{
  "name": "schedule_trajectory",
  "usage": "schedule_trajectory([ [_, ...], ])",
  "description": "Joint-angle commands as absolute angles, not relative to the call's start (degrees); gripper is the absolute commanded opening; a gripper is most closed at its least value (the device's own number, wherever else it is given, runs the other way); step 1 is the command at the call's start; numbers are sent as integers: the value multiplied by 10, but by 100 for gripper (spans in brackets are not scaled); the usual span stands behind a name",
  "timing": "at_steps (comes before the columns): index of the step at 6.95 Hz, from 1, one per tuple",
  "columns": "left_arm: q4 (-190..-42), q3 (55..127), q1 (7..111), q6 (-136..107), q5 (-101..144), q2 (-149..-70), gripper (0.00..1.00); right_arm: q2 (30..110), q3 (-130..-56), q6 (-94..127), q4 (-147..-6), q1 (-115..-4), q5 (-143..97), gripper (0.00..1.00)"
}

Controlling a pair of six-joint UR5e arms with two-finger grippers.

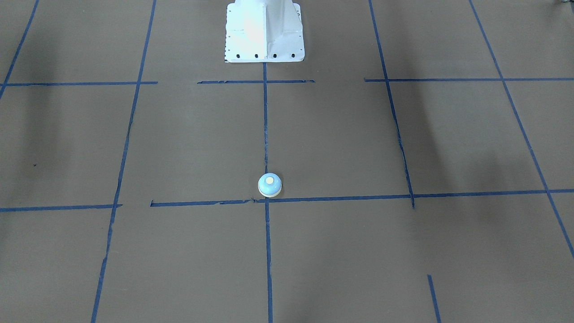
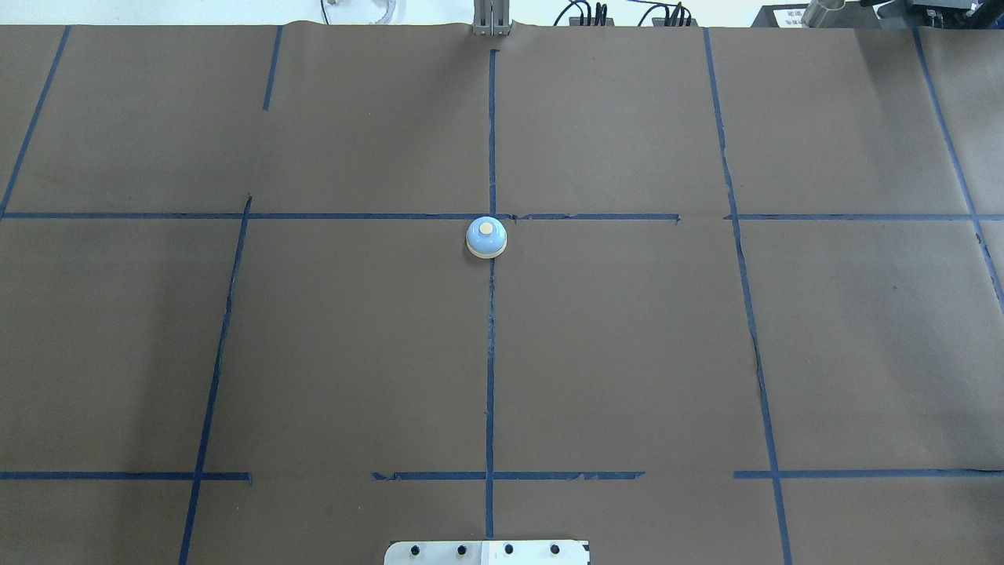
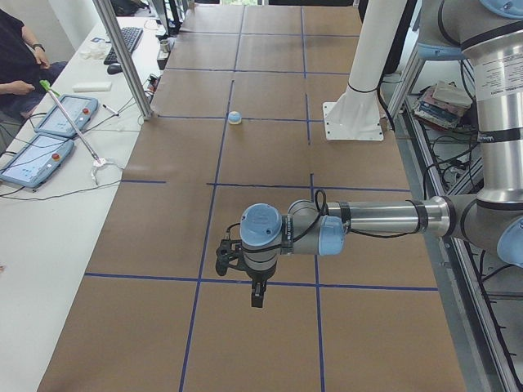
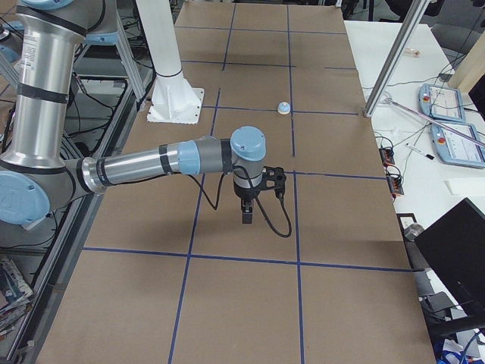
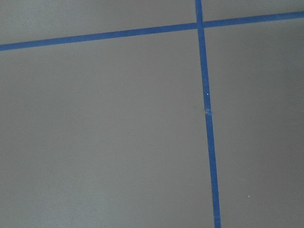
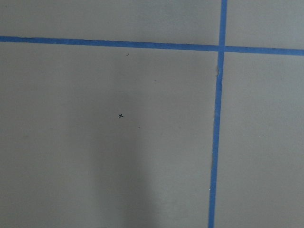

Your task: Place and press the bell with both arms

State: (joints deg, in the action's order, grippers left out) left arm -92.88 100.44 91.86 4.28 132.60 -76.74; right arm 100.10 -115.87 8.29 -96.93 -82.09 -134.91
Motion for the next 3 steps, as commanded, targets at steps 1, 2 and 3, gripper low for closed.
schedule_trajectory([
  [1,-932,1004,918,34,1327,-767,100,893,-1160,223,-969,-705,-1347,100],
  [2,-933,1005,918,34,1328,-767,100,834,-1158,302,-969,-639,-1335,100],
  [3,-932,1004,918,34,1328,-767,100,766,-1155,390,-969,-576,-1290,100],
])
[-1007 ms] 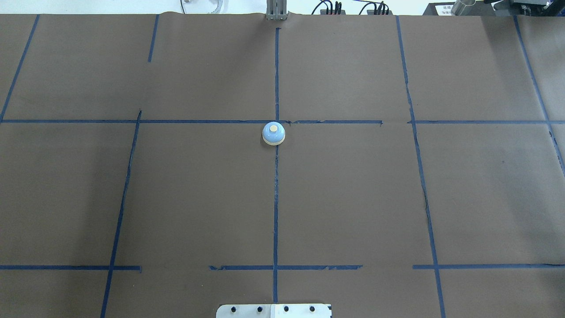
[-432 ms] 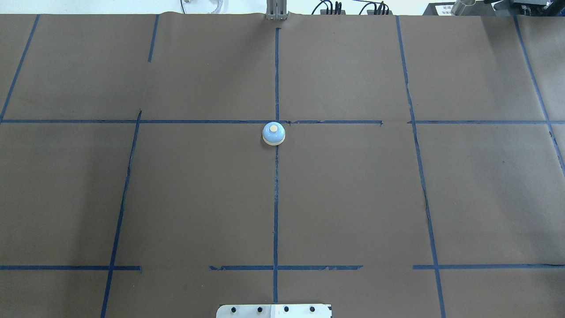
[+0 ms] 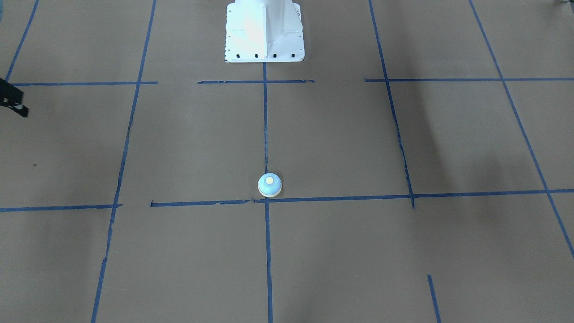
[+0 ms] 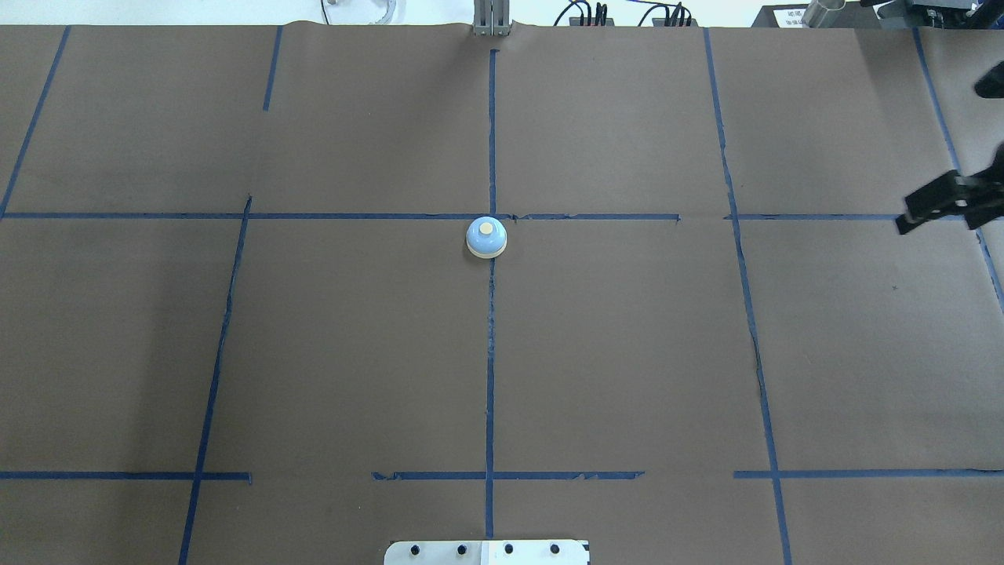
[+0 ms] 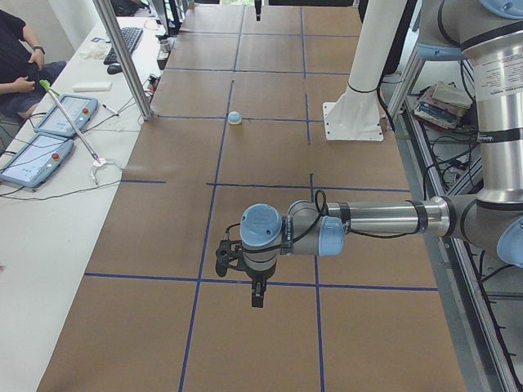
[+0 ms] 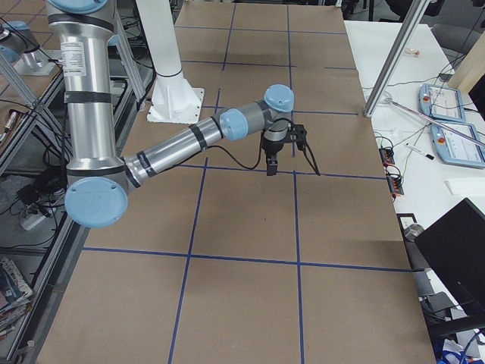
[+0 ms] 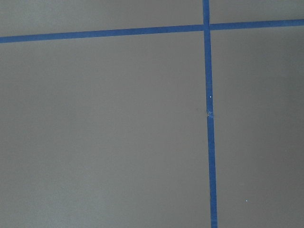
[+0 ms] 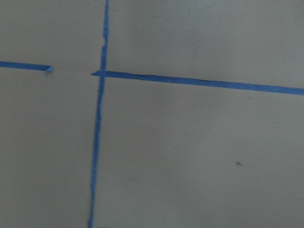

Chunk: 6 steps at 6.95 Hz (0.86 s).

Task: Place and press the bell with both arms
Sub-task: 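Move the right gripper in above the bell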

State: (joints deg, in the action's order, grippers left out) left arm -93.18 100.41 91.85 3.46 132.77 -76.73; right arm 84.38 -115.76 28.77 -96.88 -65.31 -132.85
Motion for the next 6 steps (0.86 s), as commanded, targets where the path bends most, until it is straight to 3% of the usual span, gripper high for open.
schedule_trajectory([
  [1,-932,1005,918,34,1328,-767,100,708,-1151,487,-970,-490,-1245,100],
  [4,-933,1010,918,34,1326,-767,100,543,-1027,579,-962,-376,-1112,100],
  [5,-932,1012,918,34,1327,-767,100,495,-966,640,-914,-344,-1068,87],
  [6,-933,1012,917,34,1327,-767,100,440,-868,694,-844,-331,-1062,52],
])
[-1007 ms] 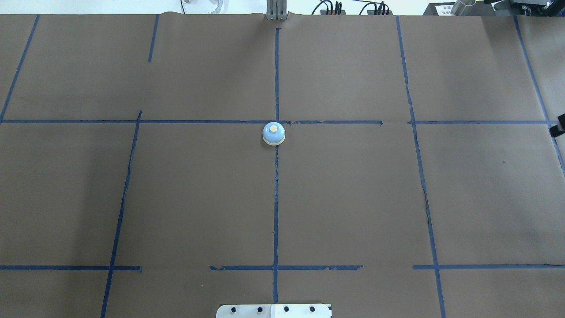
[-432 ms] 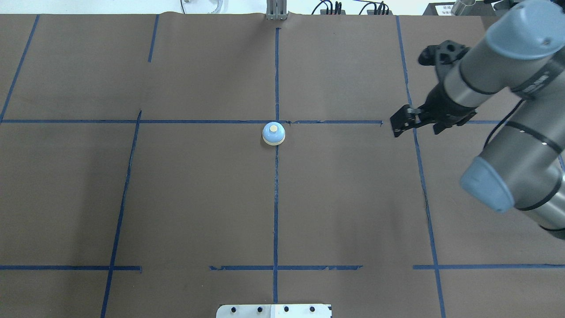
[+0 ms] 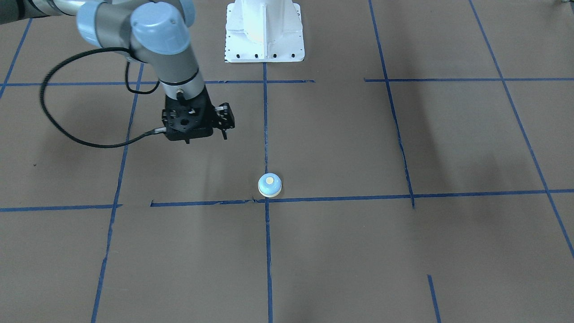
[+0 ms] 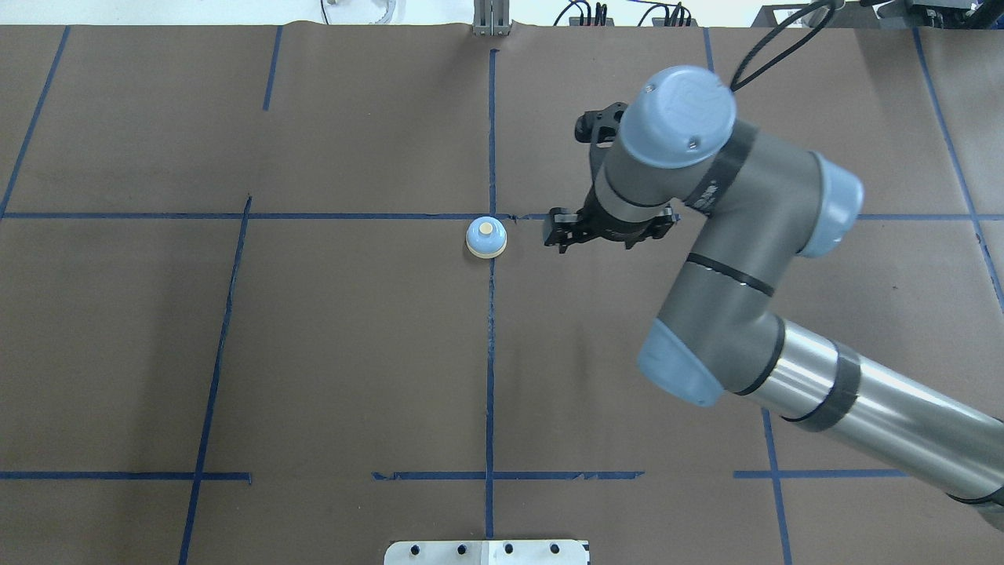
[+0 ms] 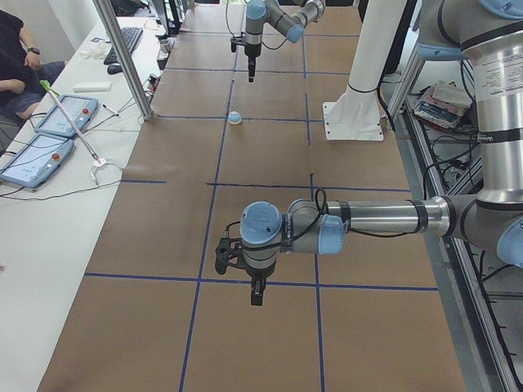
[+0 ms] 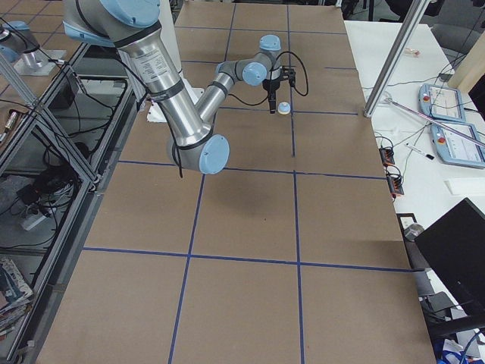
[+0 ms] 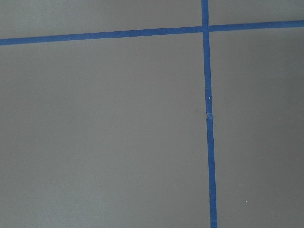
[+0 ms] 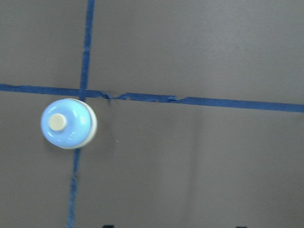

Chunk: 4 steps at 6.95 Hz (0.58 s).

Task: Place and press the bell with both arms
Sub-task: 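Move the right gripper in above the bell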

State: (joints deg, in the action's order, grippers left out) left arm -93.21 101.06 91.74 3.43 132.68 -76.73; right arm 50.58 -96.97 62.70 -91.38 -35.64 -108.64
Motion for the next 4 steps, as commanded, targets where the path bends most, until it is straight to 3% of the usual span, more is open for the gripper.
schedule_trajectory([
  [1,-932,1012,917,34,1327,-767,100,395,-794,727,-814,-321,-1062,18],
  [3,-933,1012,916,34,1327,-767,100,333,-704,725,-813,-317,-1060,3],
  [4,-933,1012,916,34,1327,-767,100,325,-687,708,-814,-321,-1051,2],
])
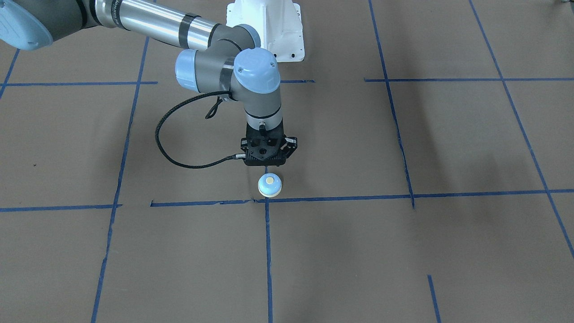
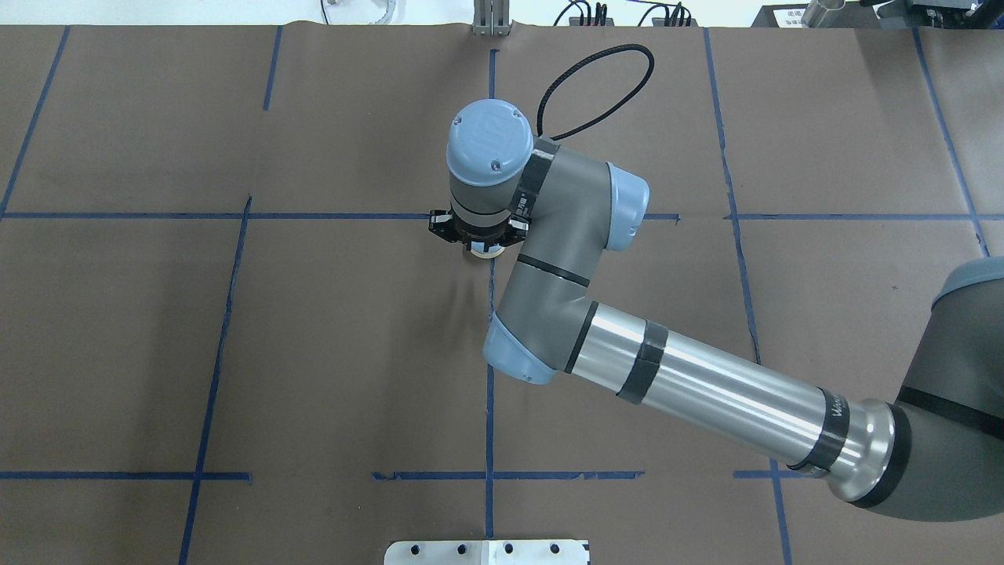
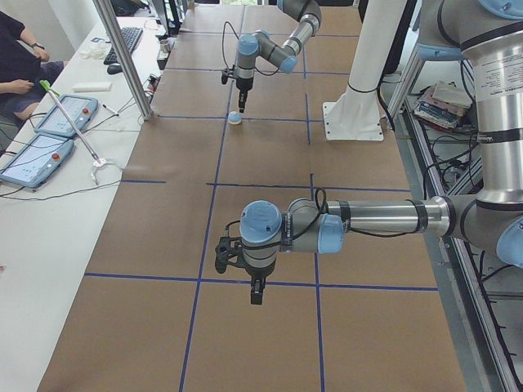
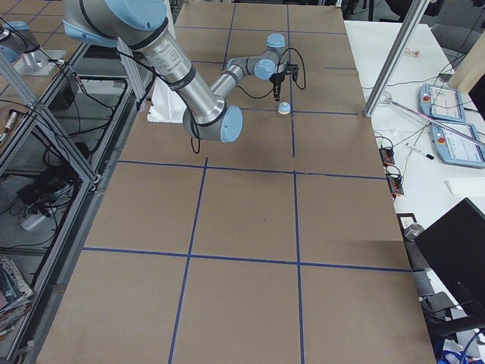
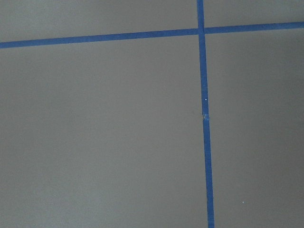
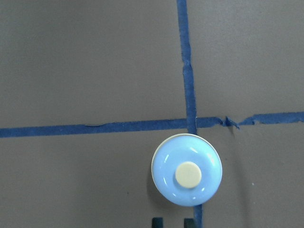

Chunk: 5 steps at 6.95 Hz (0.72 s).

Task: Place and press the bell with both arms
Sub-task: 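Move the right gripper in above the bell, then press down on the bell's top button with the right gripper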

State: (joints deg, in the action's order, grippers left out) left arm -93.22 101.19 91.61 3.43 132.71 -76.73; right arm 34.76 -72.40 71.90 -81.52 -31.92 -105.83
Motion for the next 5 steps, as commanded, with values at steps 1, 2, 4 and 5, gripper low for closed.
schedule_trajectory([
  [1,-933,1012,916,34,1327,-767,100,324,-686,684,-818,-333,-1050,1],
  [2,-933,1011,915,34,1327,-767,100,324,-681,676,-818,-340,-1052,0],
  [4,-933,1011,915,34,1328,-767,100,324,-672,655,-833,-346,-1053,0],
  [5,-933,1010,915,34,1327,-767,100,323,-671,656,-833,-346,-1053,0],
])
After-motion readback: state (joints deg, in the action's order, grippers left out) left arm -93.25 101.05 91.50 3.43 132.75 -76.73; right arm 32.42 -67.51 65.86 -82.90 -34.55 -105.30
